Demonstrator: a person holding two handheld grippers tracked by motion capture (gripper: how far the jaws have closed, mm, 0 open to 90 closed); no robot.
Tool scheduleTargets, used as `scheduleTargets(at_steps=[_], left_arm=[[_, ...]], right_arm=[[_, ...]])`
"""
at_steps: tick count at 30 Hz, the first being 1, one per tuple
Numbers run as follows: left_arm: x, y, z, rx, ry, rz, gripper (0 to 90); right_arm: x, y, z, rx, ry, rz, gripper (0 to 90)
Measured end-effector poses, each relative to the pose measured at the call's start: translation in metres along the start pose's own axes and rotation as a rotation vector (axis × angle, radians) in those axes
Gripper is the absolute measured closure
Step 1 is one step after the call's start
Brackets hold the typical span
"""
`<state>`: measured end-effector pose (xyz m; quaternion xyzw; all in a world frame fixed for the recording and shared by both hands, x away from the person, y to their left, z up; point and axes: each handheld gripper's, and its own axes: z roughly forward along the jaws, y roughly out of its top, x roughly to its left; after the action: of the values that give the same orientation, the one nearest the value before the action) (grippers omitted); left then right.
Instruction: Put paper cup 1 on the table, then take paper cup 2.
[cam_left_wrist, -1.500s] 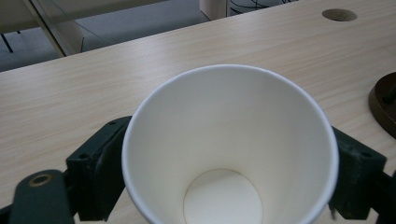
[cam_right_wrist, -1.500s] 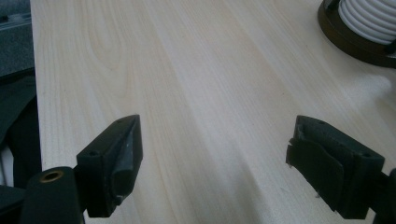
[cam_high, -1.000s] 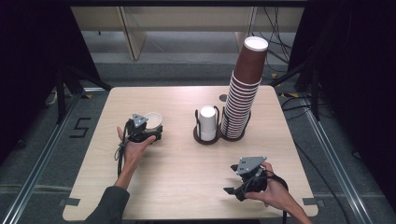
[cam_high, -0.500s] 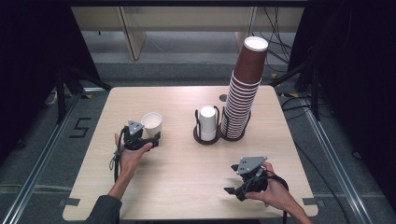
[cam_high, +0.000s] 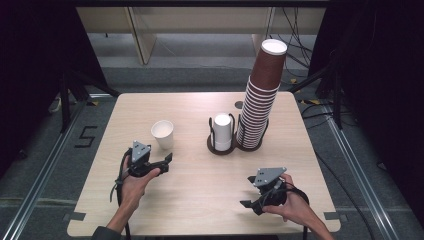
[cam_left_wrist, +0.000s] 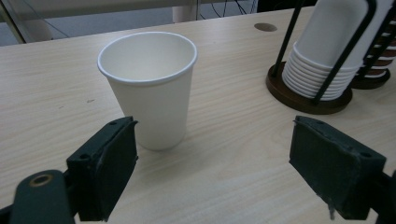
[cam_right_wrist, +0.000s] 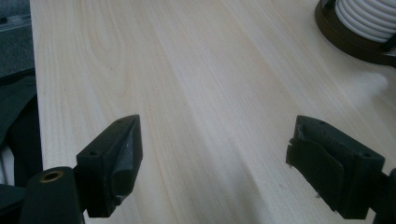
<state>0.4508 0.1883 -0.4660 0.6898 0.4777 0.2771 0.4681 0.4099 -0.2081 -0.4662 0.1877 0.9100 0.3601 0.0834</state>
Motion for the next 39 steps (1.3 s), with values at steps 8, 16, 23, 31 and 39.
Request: scheduleTargets(at_steps=[8,16,23,31,39], left_arm=[[-0.017,-0.01,-0.025,-0.03,-0.025,0.004,14.8],[-0.036,-0.025,-0.044,-0.038,-0.081,0.03,14.8],[-0.048,-0.04,-0.054,-0.036,-0.135,0.062,14.8],[-0.058,-0.051,-0.058,-0.031,-0.175,0.081,14.8],[-0.062,-0.063,-0.056,-0.017,-0.187,0.142,14.8]], right_arm=[[-0.002,0.0,-0.002,-0.007,-0.005,-0.004,18.0],[-0.005,-0.002,-0.004,-0.003,-0.037,0.044,18.4],[-0.007,-0.003,-0.004,-0.01,-0.041,0.025,18.4],[-0.007,-0.005,-0.003,-0.002,-0.041,0.035,18.4],[-0.007,-0.005,0.0,-0.008,-0.045,0.048,18.4]])
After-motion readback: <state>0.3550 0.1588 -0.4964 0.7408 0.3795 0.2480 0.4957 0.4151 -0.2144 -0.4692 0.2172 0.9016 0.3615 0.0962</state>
